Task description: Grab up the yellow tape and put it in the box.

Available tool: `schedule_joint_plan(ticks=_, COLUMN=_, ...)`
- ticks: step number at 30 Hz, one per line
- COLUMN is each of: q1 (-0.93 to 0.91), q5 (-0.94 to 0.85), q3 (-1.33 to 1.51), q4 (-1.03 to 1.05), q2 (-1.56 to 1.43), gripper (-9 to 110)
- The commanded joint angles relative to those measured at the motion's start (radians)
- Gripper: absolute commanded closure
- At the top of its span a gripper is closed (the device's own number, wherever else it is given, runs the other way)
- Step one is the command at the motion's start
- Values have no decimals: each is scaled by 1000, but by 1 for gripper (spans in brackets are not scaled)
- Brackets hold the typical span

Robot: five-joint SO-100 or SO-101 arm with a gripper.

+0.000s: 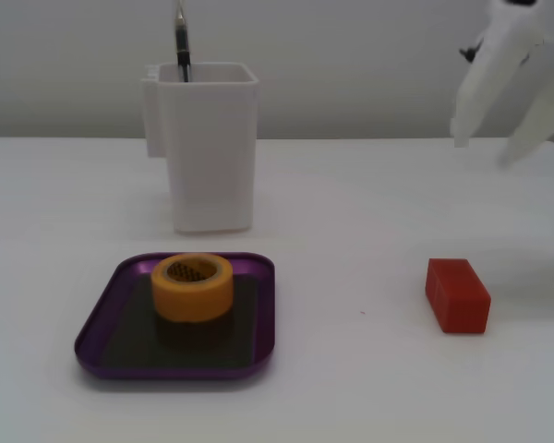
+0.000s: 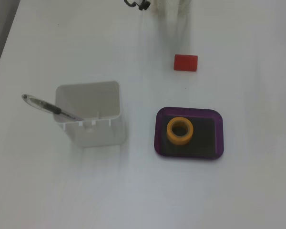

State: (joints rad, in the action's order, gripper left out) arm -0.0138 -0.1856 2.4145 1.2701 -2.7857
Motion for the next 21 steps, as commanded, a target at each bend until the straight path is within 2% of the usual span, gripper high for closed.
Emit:
schedule_joint_plan(ticks=1, q1=-5, q5=0, q3=213, q4=-133, q2=-184, gripper=90)
schedule_joint_plan(ticks=5, q1=-5, q5=8, q3=414, q4=-196, q2=-390, gripper=90)
schedule_joint_plan(ticks=11, q1=-3, q5=11, q3=603, q4=-169, q2=-658, gripper=90)
schedule_joint_plan(ticks=17, q1=-2, q5=169, q3=643, q4=-138, q2=-652, gripper=90)
schedule_joint_plan(ticks=21, q1=3, q5=184, q3=643, q4=-132, q2=-649, gripper=91)
